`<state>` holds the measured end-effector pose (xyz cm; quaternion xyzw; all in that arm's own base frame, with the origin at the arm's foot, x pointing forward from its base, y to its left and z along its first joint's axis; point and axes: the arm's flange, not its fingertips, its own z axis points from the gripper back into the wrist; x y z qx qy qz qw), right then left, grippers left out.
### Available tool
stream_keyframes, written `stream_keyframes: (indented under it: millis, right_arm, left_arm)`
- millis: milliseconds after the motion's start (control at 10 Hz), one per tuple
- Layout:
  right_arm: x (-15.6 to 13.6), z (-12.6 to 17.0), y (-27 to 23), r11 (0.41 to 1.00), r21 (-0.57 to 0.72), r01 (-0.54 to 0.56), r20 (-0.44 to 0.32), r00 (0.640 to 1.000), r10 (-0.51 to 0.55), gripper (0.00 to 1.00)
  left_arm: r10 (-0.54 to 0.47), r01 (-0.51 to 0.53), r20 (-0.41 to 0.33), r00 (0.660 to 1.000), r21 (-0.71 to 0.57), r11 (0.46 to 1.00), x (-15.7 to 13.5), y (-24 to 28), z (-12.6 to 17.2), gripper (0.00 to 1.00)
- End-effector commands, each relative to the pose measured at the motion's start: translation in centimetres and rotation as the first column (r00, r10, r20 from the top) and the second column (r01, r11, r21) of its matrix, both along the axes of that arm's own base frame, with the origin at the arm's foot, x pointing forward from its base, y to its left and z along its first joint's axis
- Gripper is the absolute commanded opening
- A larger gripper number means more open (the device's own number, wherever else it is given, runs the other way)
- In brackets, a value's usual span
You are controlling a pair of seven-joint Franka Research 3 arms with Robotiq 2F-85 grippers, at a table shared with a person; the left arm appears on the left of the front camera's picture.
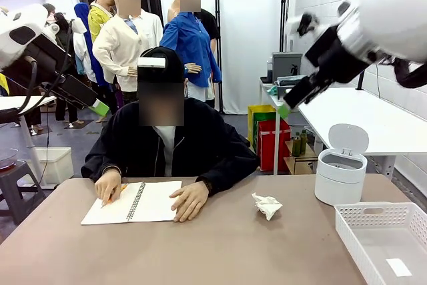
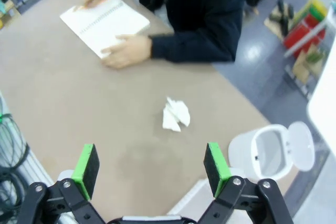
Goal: Sort the paper based on its condition.
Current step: If a person hands you a paper, place it in the Organizing basket , and if it's crumpled, put it in the Trash can.
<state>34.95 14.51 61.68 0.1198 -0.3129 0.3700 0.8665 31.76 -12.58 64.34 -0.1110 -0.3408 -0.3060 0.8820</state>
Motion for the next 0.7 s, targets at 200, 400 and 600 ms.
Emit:
stream_keyframes:
  millis: [200, 400, 600]
  right_arm:
    - [7.6, -4.9, 2.0, 0.985, -0.162, 0.054, -0.218, 0.972, -0.089, 1.0]
    - [9.4, -7.9, 3.3, 0.979, -0.201, 0.023, -0.266, 0.961, -0.077, 1.0]
    - [11.5, -11.2, 5.1, 0.969, -0.248, 0.001, -0.332, 0.939, -0.086, 1.0]
  left_arm:
    - [0.001, -0.001, 0.001, 1.0, -0.001, 1.0, 0.0, 0.1, 0.0, 1.0]
    - [0.001, -0.001, 0.001, 1.0, -0.001, 1.0, 0.0, 0.1, 0.0, 1.0]
    - [0.001, -0.001, 0.001, 1.0, -0.001, 1.0, 0.0, 0.1, 0.0, 1.0]
